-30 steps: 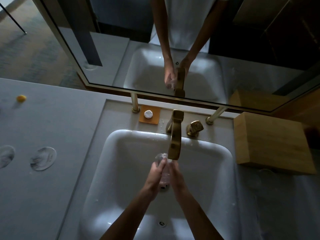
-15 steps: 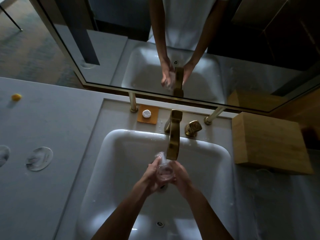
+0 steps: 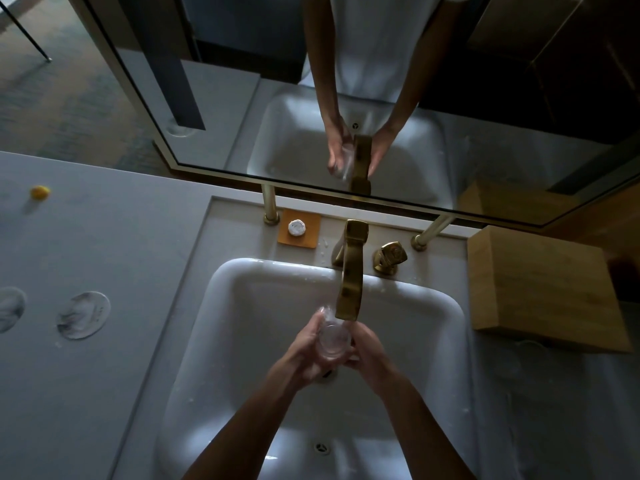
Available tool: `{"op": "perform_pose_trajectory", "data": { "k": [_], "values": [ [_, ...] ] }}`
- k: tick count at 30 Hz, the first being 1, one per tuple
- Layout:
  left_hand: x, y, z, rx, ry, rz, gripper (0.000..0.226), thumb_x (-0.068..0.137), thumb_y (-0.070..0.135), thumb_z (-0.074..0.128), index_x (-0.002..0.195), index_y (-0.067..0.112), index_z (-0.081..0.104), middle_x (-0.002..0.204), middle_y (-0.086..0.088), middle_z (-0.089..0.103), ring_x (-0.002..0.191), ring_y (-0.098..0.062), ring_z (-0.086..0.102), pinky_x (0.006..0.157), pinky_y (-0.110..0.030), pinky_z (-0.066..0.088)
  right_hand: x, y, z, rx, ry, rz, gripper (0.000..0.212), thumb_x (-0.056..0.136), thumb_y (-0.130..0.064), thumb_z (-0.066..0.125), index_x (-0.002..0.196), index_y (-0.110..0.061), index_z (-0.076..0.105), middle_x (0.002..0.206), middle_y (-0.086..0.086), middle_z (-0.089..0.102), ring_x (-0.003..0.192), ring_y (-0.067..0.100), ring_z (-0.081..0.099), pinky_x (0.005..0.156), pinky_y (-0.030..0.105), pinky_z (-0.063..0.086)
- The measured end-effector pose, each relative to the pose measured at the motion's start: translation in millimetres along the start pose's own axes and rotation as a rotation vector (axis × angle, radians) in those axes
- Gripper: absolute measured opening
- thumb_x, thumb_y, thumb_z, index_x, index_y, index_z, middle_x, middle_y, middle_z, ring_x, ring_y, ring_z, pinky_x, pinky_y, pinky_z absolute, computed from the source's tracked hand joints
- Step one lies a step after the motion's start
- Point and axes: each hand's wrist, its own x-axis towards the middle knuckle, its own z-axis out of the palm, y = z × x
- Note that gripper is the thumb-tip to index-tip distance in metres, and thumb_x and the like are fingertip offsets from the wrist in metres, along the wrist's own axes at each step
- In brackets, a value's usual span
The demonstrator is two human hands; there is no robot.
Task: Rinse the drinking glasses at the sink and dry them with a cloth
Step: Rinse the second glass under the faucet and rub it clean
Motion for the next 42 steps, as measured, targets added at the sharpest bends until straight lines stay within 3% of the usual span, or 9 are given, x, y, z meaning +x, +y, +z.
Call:
{"op": "perform_pose_trajectory", "data": {
  "k": [4, 7, 10, 15, 23, 29, 32, 36, 42],
  "values": [
    [4, -2, -3, 0.026, 0.037, 0.030, 0.066, 0.087, 0.051, 0.070, 0.132, 0.006, 0.053, 0.124, -0.022, 0.061, 0.110, -0.034, 0.063, 0.105, -0.052, 0.045, -8, -4, 8, 0.000, -0.003, -0.002, 0.044, 0.088, -0.052, 0.058, 0.108, -0.013, 0.065, 0.083, -0.002, 0.073, 0.067, 0.014, 0.069, 0.058, 0.025, 0.049],
    [4, -8, 0, 0.137, 0.116, 0.054, 0.068, 0.092, 0.040, 0.069, 0.140, 0.010, 0.030, 0.138, -0.027, 0.051, 0.105, -0.037, 0.070, 0.079, -0.047, 0.060, -12, -8, 13, 0.040, -0.012, -0.052, 0.055, 0.079, -0.047, 0.069, 0.113, -0.005, 0.069, 0.110, 0.019, 0.073, 0.097, 0.034, 0.070, 0.073, 0.036, 0.054],
    [12, -18, 3, 0.162, 0.090, 0.068, 0.049, 0.101, 0.024, 0.057, 0.141, 0.017, 0.030, 0.129, -0.015, 0.053, 0.092, -0.016, 0.072, 0.064, -0.020, 0.058, -9, -10, 11, 0.117, 0.003, -0.078, 0.037, 0.078, -0.038, 0.072, 0.095, -0.006, 0.076, 0.100, 0.019, 0.074, 0.083, 0.028, 0.071, 0.079, 0.038, 0.054],
    [-2, -11, 12, 0.178, 0.095, 0.101, 0.037, 0.105, 0.037, 0.046, 0.133, 0.014, 0.035, 0.132, -0.021, 0.052, 0.100, -0.033, 0.067, 0.064, -0.047, 0.063, -9, -6, 10, 0.131, -0.026, -0.093, 0.035, 0.085, -0.038, 0.065, 0.099, -0.007, 0.070, 0.080, 0.007, 0.075, 0.066, 0.015, 0.071, 0.057, 0.025, 0.055],
    [-7, -4, -2, 0.002, 0.099, 0.126, 0.056, 0.094, 0.042, 0.065, 0.137, 0.018, 0.039, 0.132, -0.028, 0.060, 0.102, -0.041, 0.071, 0.074, -0.051, 0.060, -13, -11, 26, 0.091, -0.136, -0.206, 0.118, 0.036, -0.075, 0.082, 0.121, 0.003, 0.060, 0.113, 0.023, 0.068, 0.096, 0.036, 0.068, 0.072, 0.034, 0.057],
    [-7, 3, 0, -0.070, 0.053, 0.098, 0.085, 0.080, 0.042, 0.076, 0.148, 0.006, 0.041, 0.135, -0.025, 0.059, 0.112, -0.036, 0.066, 0.088, -0.053, 0.059, -3, -14, 31, 0.100, -0.026, -0.138, 0.124, 0.037, -0.067, 0.086, 0.130, 0.008, 0.054, 0.131, 0.033, 0.056, 0.119, 0.047, 0.057, 0.096, 0.055, 0.049],
    [-6, 3, 0, -0.051, 0.050, 0.080, 0.080, 0.084, 0.044, 0.070, 0.148, 0.004, 0.042, 0.131, -0.024, 0.061, 0.106, -0.033, 0.067, 0.084, -0.049, 0.059, -1, -13, 27, 0.050, -0.028, -0.130, 0.106, 0.046, -0.060, 0.079, 0.127, 0.006, 0.057, 0.128, 0.028, 0.061, 0.115, 0.041, 0.059, 0.079, 0.037, 0.055],
    [-7, -4, 5, 0.003, 0.108, 0.074, 0.071, 0.093, 0.037, 0.066, 0.149, 0.025, 0.024, 0.141, -0.024, 0.055, 0.107, -0.037, 0.070, 0.078, -0.052, 0.059, -5, -8, 18, 0.075, -0.039, -0.069, 0.080, 0.063, -0.047, 0.076, 0.123, 0.003, 0.061, 0.124, 0.028, 0.064, 0.109, 0.040, 0.064, 0.095, 0.049, 0.051],
    [-7, -13, 8, 0.162, 0.091, 0.103, 0.046, 0.105, 0.035, 0.047, 0.143, 0.031, 0.023, 0.133, -0.024, 0.056, 0.098, -0.037, 0.072, 0.071, -0.056, 0.061, -15, -1, 9, 0.030, -0.050, -0.027, 0.049, 0.084, -0.044, 0.060, 0.111, -0.004, 0.068, 0.094, 0.010, 0.075, 0.072, 0.017, 0.071, 0.061, 0.027, 0.054]
  ]
}}
